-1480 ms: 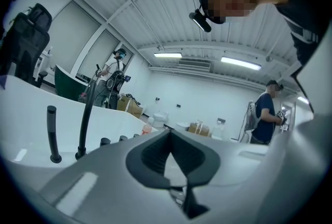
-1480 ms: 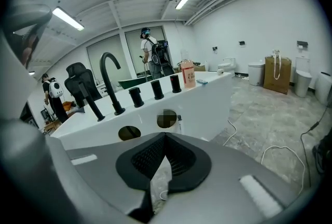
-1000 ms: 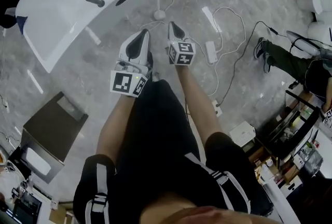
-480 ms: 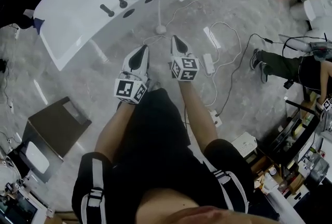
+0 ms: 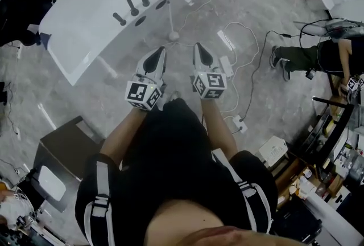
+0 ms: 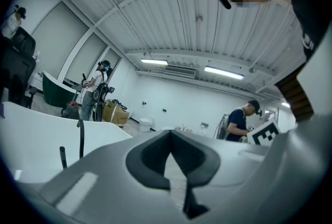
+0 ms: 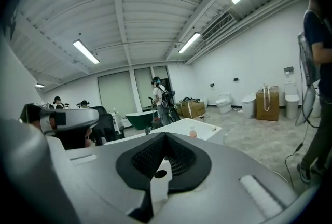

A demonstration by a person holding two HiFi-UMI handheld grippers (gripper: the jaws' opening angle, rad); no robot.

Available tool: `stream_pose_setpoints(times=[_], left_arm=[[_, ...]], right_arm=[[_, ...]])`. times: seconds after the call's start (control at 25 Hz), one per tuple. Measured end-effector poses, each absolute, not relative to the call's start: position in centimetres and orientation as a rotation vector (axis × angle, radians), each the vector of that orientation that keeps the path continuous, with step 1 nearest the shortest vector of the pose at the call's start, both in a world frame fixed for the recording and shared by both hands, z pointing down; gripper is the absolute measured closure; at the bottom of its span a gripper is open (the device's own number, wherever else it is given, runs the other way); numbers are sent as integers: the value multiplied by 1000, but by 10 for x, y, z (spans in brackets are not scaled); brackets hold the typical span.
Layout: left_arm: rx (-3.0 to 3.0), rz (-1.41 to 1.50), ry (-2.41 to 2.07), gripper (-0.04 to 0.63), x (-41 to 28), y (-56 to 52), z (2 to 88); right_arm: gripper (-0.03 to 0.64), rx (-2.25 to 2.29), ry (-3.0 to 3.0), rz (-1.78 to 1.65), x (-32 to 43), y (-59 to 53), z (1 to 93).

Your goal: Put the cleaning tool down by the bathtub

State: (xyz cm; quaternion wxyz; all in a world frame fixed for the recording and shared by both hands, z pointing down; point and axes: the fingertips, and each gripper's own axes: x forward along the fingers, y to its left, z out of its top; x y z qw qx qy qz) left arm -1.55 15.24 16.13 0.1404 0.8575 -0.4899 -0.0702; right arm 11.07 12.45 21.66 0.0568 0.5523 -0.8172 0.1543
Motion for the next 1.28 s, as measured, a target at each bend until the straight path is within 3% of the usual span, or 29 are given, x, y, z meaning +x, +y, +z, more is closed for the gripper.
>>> stream_pose_setpoints(times=[0.36, 1.28], left_arm=[[2523, -167, -1334, 589, -43, 178, 155], [2558, -161, -1277, 588, -57, 213, 153]], right_arm=[[617, 1785, -2472, 444, 82, 178, 172], [618, 1770, -2520, 390, 44, 221, 161]])
